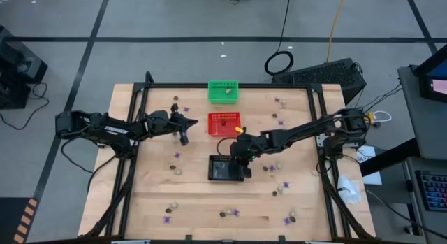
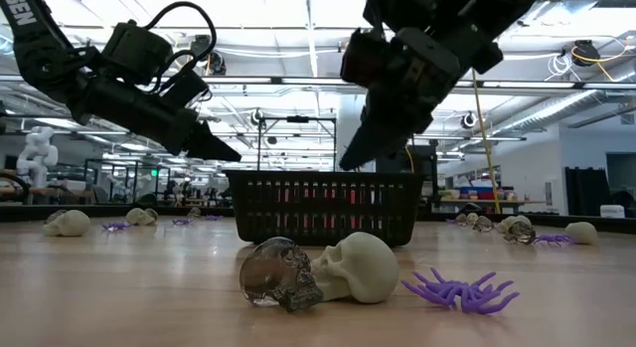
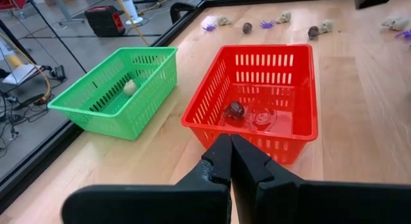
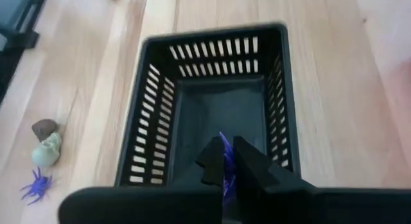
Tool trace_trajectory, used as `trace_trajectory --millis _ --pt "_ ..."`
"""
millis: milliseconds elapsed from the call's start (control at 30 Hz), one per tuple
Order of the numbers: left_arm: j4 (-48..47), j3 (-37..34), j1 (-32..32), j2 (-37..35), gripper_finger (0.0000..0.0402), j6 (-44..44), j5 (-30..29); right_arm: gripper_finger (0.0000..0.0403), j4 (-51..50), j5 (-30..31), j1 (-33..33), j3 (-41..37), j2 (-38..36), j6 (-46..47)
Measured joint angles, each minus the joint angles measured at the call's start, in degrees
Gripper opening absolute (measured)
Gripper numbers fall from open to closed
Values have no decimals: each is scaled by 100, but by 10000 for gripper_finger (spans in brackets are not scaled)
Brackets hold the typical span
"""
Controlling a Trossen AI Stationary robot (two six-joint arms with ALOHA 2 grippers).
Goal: Sort Halloween decoration
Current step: Put the violet spider toy into the black basket, then put the black skull toy into the red basket
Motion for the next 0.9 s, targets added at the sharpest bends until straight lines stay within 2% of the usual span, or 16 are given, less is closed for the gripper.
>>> trace_trajectory --millis 267,367,533,633,767,900 --pt "-98 0 0 0 3 0 0 19 0 -145 0 220 448 -8" --pt "-96 0 0 0 3 -2 -34 37 -261 -143 0 444 600 -115" --pt "-249 0 0 0 3 -1 -520 78 -452 -118 -4 649 586 -307" --pt "-329 4 0 0 3 -2 -512 97 -496 -117 -29 711 482 -333" --pt "-1039 234 -7 -6 3 -2 -409 102 -859 -99 -51 817 252 -658" --pt "-2325 737 -5 -19 3 31 -172 65 -1384 108 -58 831 -131 -1280"
